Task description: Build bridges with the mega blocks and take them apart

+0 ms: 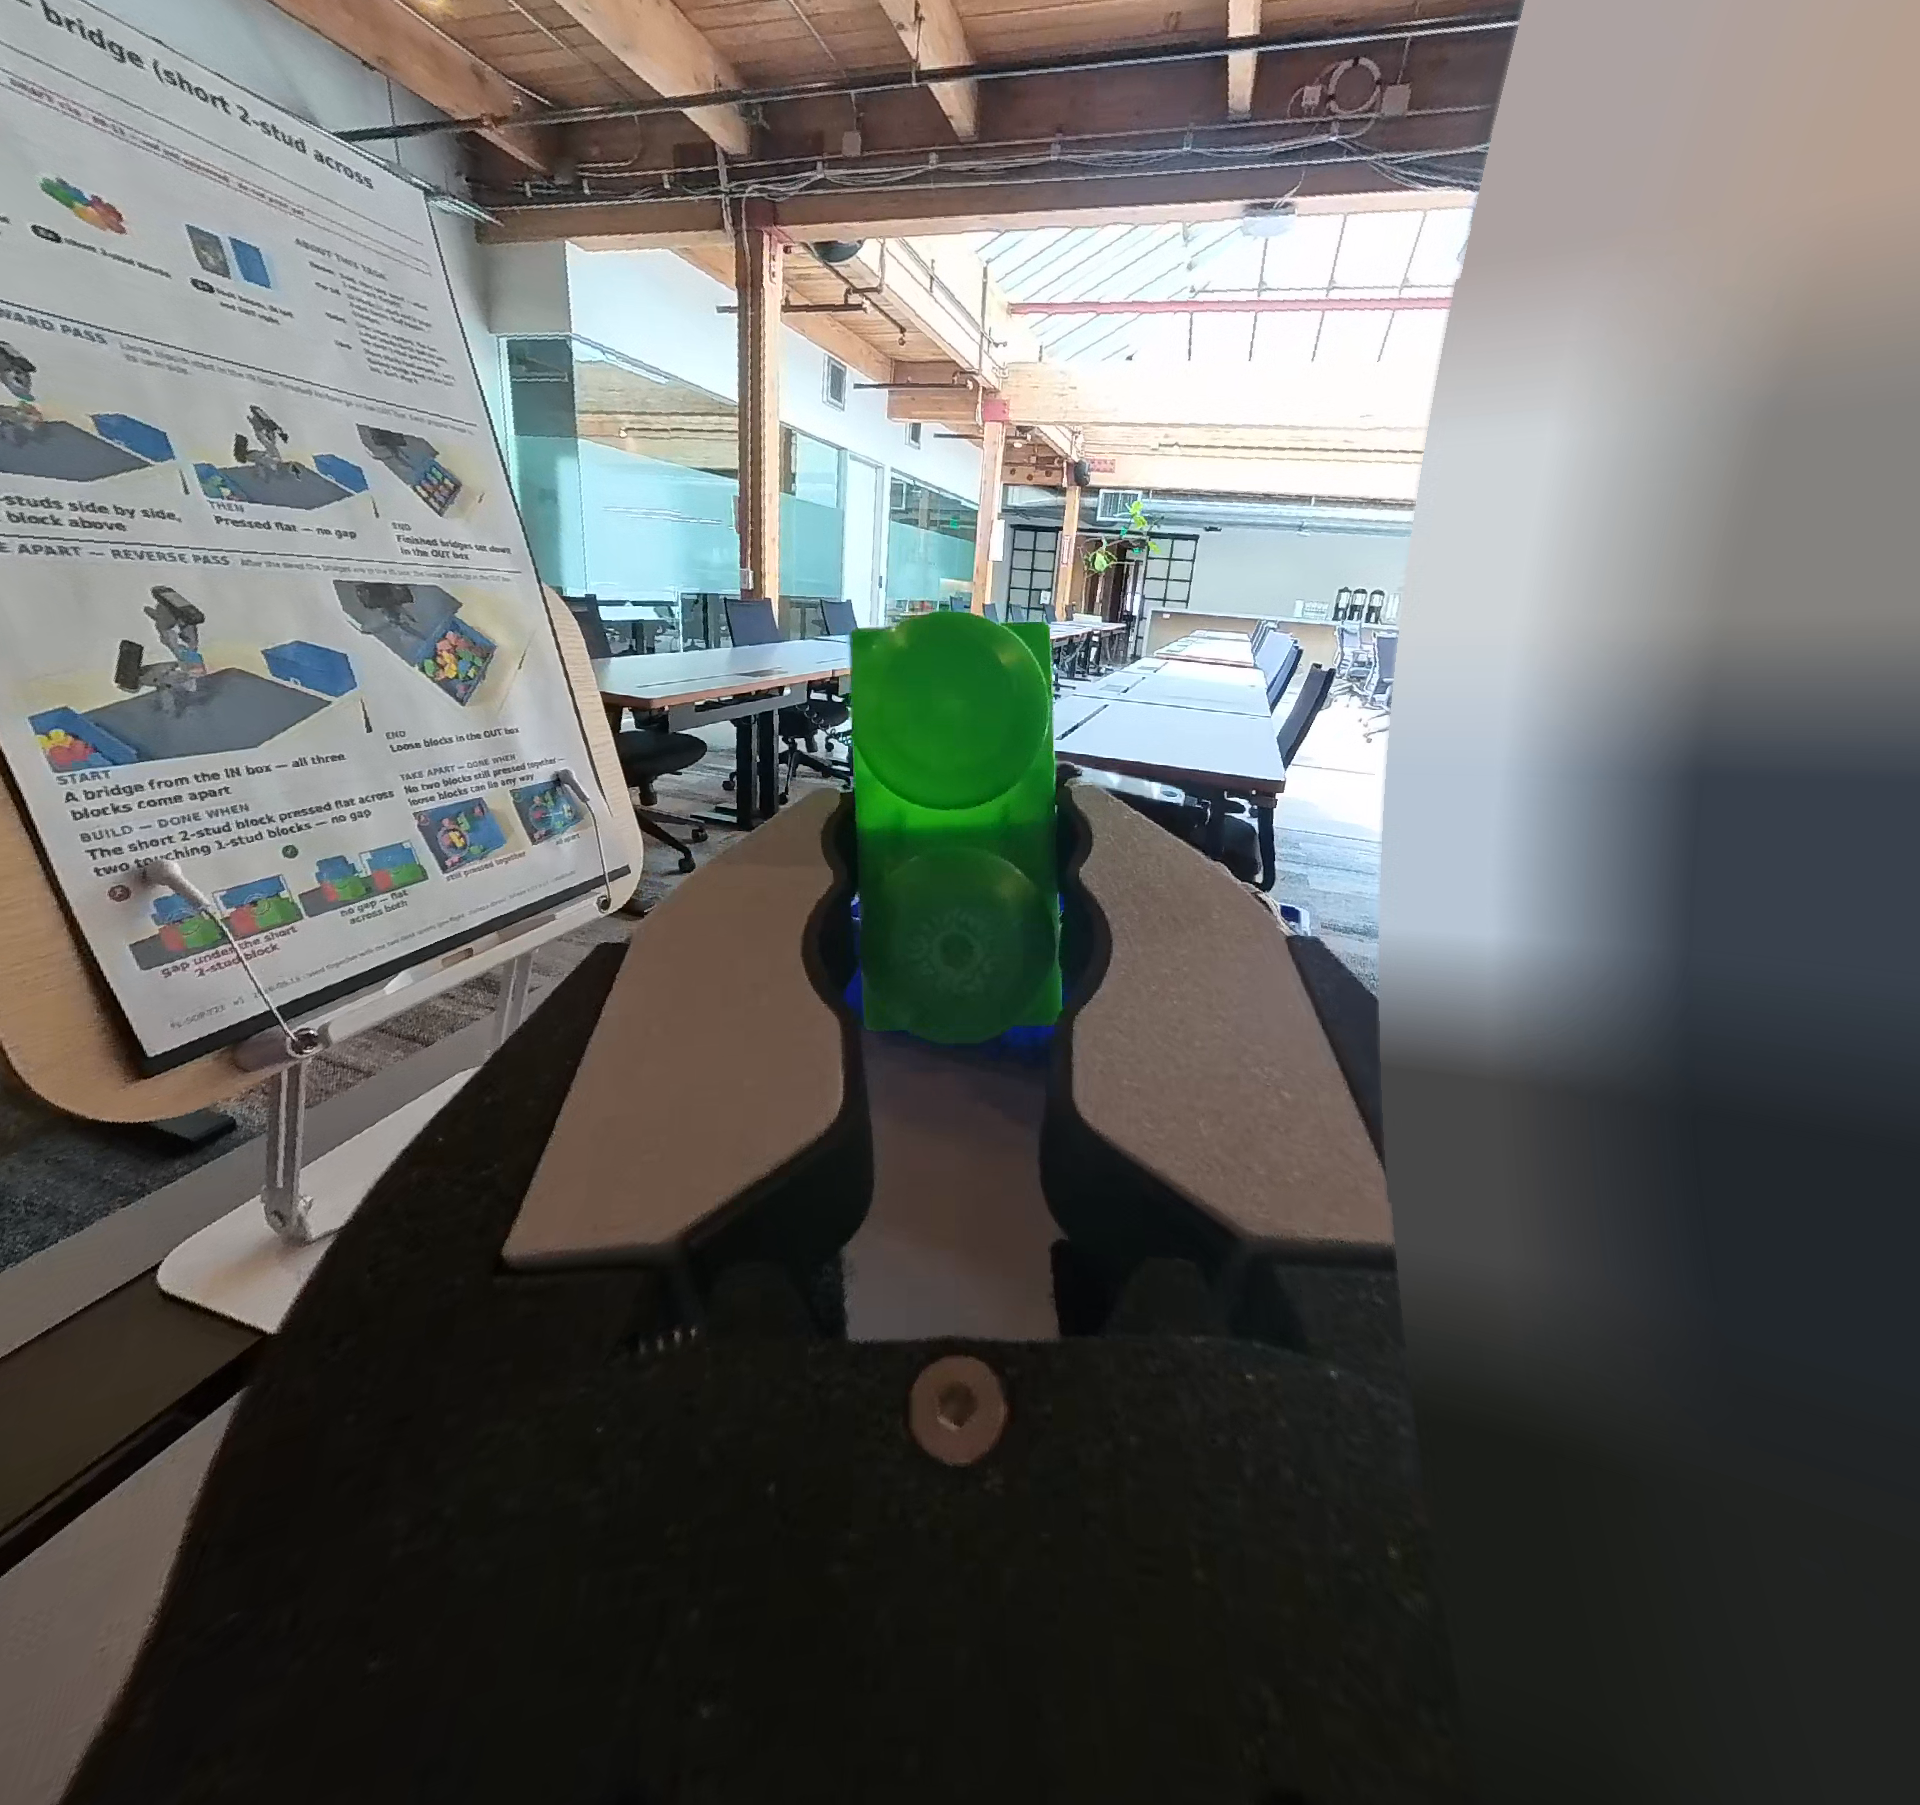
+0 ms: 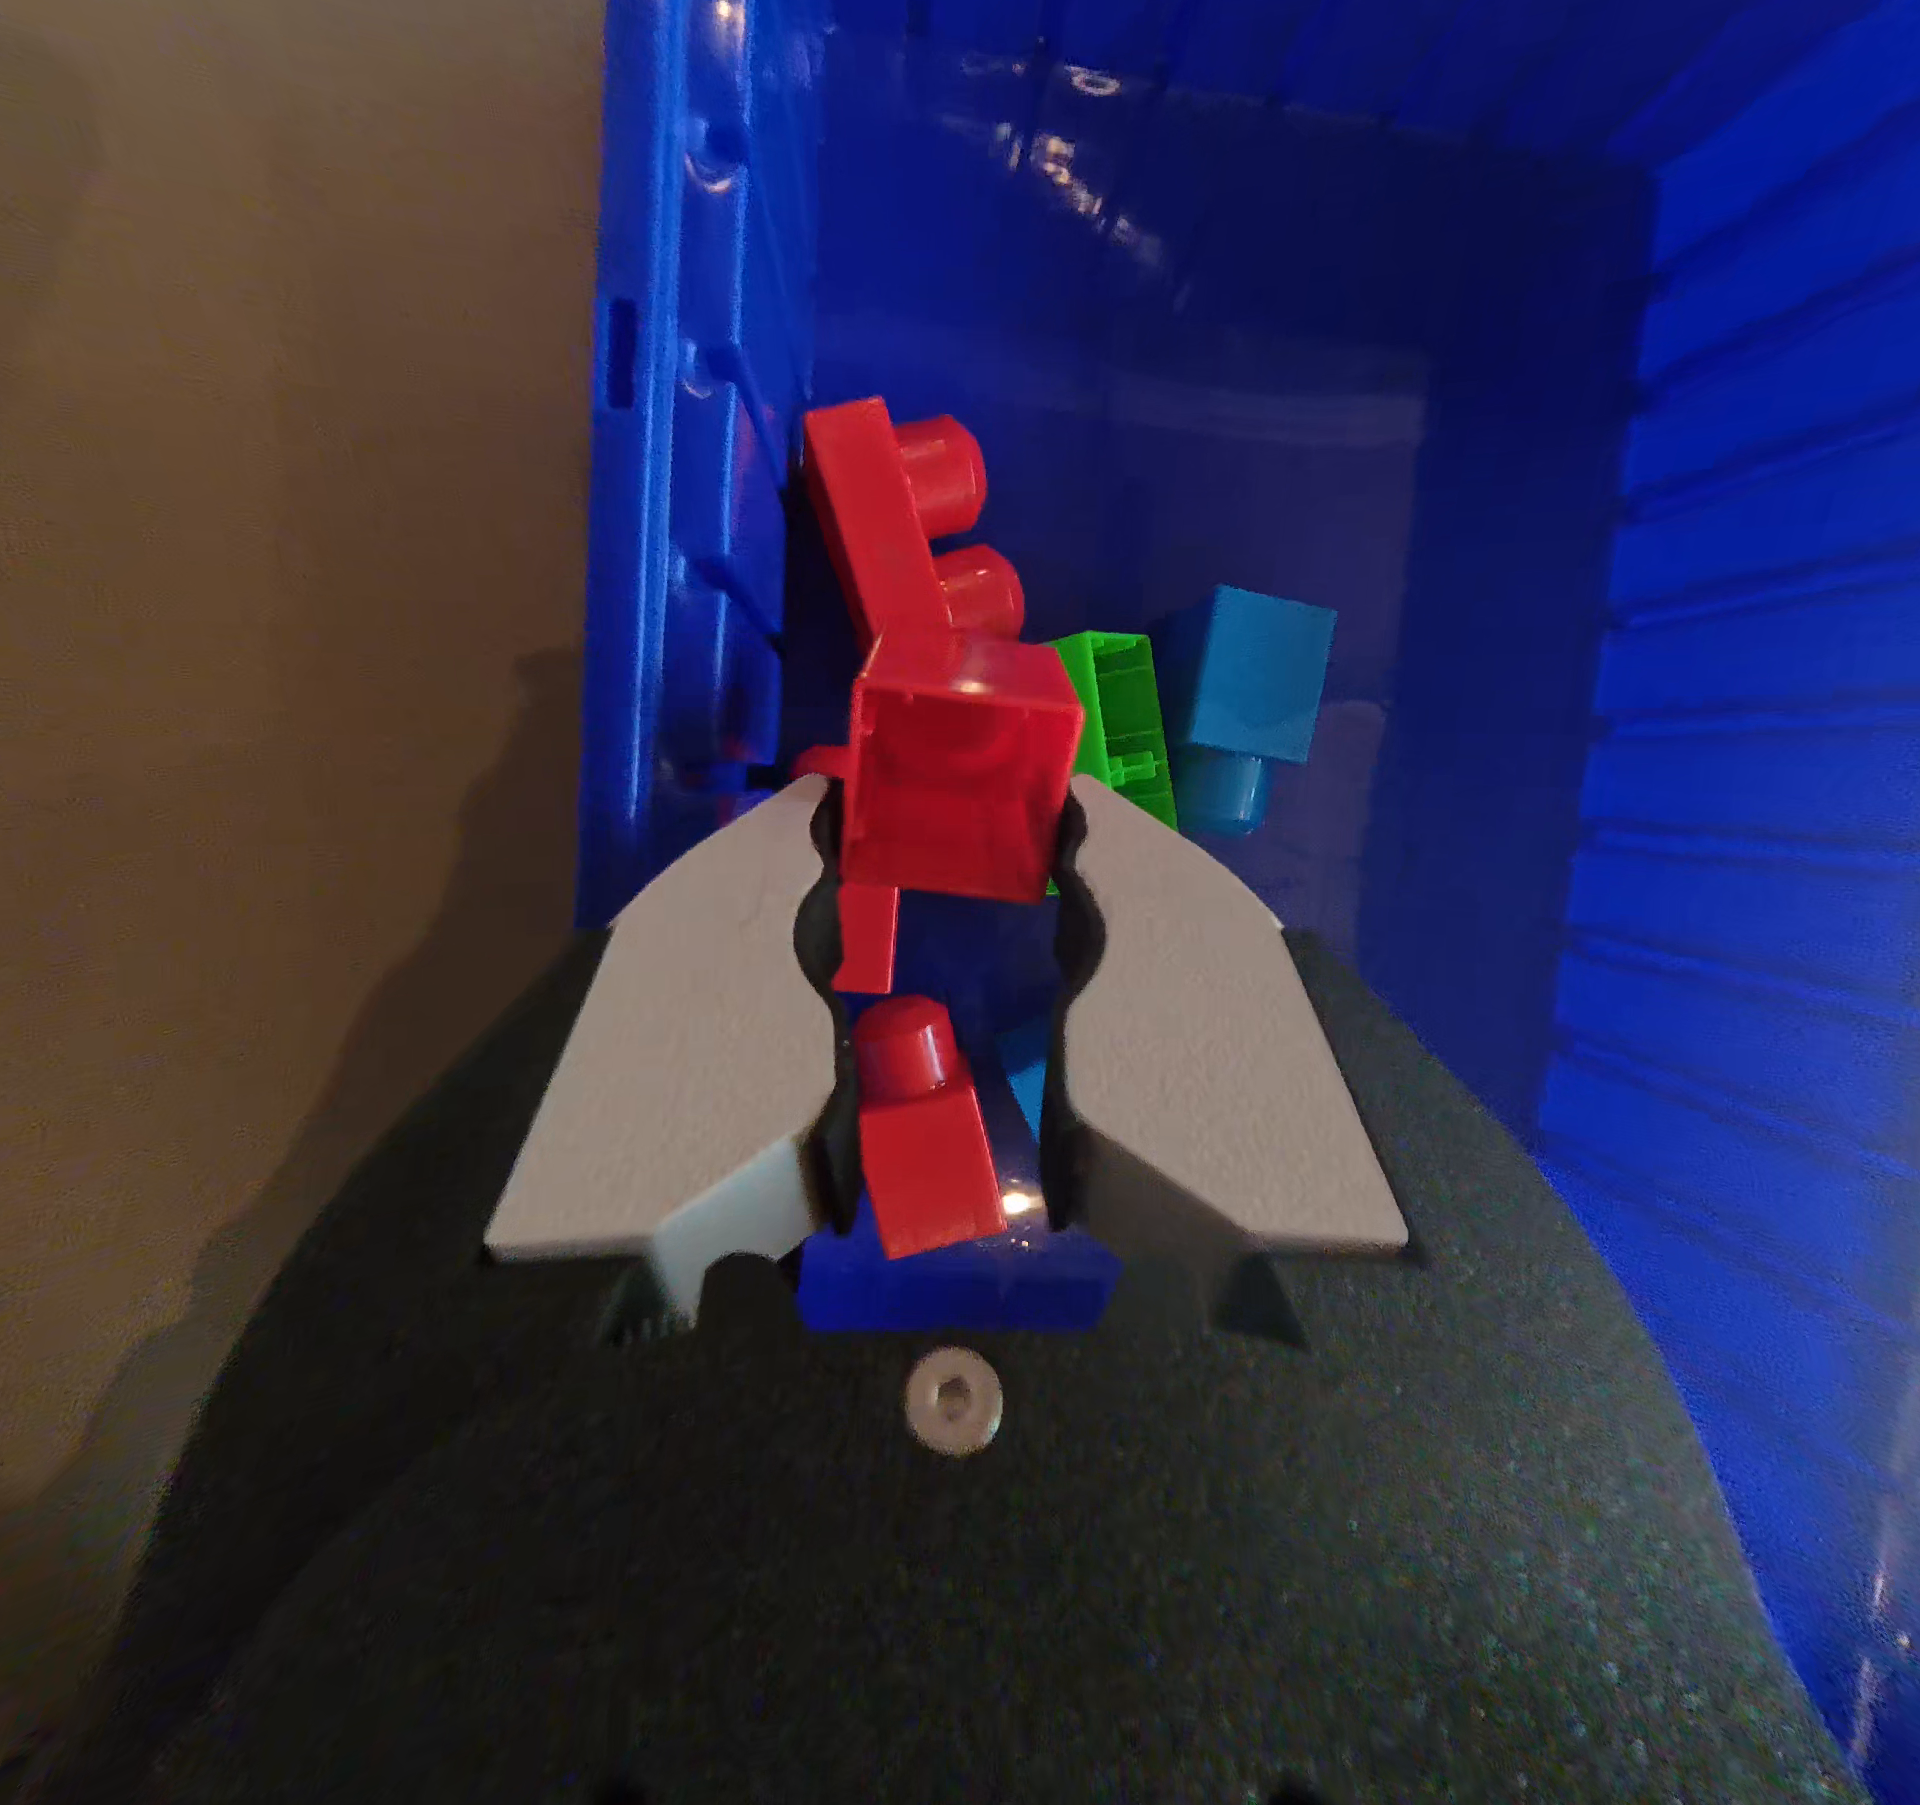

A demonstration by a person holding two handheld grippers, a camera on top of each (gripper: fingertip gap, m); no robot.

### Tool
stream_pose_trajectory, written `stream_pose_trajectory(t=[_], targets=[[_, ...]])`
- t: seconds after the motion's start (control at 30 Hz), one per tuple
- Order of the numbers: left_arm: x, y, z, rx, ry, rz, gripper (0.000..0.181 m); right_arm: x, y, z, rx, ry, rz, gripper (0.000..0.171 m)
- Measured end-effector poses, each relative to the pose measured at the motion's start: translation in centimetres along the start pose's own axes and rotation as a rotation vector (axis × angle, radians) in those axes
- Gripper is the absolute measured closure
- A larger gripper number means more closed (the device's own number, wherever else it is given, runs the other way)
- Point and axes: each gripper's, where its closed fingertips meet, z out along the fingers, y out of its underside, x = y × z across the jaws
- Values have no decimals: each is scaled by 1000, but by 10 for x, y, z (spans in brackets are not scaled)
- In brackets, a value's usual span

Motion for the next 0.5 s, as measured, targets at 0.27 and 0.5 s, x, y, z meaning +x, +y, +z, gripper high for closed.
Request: stream_pose_trajectory(t=[0.27, 0.5], targets=[[4, -2, -2, 7, 7, 8, 146, 10, -1, -1, 8, 44, 61, 99], [4, -1, 2, 7, 19, -4, 146, 0, -77, -95, 567, 125, 20, 103]])
